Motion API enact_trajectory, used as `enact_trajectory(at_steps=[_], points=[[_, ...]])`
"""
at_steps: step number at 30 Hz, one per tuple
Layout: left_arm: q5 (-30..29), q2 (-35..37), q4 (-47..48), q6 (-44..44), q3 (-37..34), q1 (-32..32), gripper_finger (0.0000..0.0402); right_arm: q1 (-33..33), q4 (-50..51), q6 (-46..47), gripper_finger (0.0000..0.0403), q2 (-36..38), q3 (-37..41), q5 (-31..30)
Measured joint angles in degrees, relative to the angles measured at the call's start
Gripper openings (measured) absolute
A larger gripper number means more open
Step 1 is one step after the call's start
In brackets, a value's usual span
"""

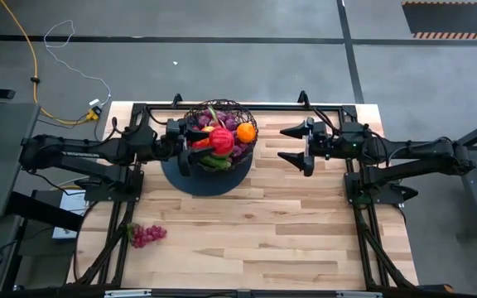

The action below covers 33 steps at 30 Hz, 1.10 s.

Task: Build produce basket
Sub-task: Put the red apple into the black basket

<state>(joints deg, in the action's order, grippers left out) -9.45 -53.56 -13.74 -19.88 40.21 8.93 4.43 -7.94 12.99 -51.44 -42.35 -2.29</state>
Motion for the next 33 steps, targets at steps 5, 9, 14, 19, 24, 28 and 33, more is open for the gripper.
enact_trajectory(at_steps=[5, 9, 14, 19, 24, 28, 33], points=[[-2.8, 0.0, 0.0, 0.0, 0.0, 0.0, 0.0278, 0.0, 0.0, 0.0, 0.0392, 0.0, 0.0, 0.0], [-10.1, -2.6, 0.7, -0.7, 2.7, 1.6, 0.0278, 0.0, 0.0, 0.0, 0.0392, 0.0, 0.0, 0.1], [-8.4, -9.9, 8.6, 0.5, 13.1, 9.7, 0.0278, 0.0, 0.1, 0.0, 0.0392, 0.0, 0.0, 0.2], [-7.5, -21.8, 24.2, 0.6, 24.8, 18.1, 0.0278, 0.0, 0.4, 0.0, 0.0392, 0.0, 0.0, -0.3], [-7.5, -32.6, 32.6, 0.5, 29.8, 23.2, 0.0278, 0.0, 0.4, 0.0, 0.0392, 0.0, 0.0, -1.1], [-7.6, -38.3, 31.1, -0.9, 30.1, 25.0, 0.0278, 0.0, 0.4, 0.0, 0.0392, 0.0, 0.0, -1.1], [-7.5, -43.1, 29.5, -3.6, 30.1, 25.4, 0.0278, 0.0, 0.4, 0.0, 0.0392, 0.0, 0.0, -1.1]])
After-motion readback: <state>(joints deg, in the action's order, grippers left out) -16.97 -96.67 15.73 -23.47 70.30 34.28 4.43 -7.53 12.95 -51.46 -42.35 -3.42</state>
